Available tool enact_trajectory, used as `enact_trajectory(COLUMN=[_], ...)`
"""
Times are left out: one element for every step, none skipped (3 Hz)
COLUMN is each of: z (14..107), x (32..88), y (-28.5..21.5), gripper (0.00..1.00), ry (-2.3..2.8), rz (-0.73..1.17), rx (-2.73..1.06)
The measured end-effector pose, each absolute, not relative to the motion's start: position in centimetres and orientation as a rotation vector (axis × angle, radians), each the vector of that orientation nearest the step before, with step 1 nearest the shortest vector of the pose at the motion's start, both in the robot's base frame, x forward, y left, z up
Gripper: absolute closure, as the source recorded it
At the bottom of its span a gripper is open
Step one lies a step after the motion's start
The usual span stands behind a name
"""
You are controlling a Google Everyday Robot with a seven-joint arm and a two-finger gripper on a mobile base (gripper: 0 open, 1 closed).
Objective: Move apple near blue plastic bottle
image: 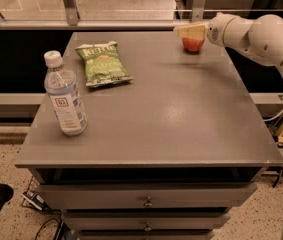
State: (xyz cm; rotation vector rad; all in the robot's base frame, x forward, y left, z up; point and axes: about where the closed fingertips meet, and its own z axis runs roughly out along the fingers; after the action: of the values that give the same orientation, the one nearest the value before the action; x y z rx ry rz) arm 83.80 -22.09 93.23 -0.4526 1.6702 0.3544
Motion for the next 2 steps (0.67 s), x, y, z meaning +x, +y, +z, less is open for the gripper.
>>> enact_trajectory(z=[91.5, 89.7], x=[85.5, 85.9], y=[-21.7, -21.1], gripper=[0.00, 0.00], ry=[1.678, 1.718], rz=[0.376, 0.407], rx=[-0.444, -0.451])
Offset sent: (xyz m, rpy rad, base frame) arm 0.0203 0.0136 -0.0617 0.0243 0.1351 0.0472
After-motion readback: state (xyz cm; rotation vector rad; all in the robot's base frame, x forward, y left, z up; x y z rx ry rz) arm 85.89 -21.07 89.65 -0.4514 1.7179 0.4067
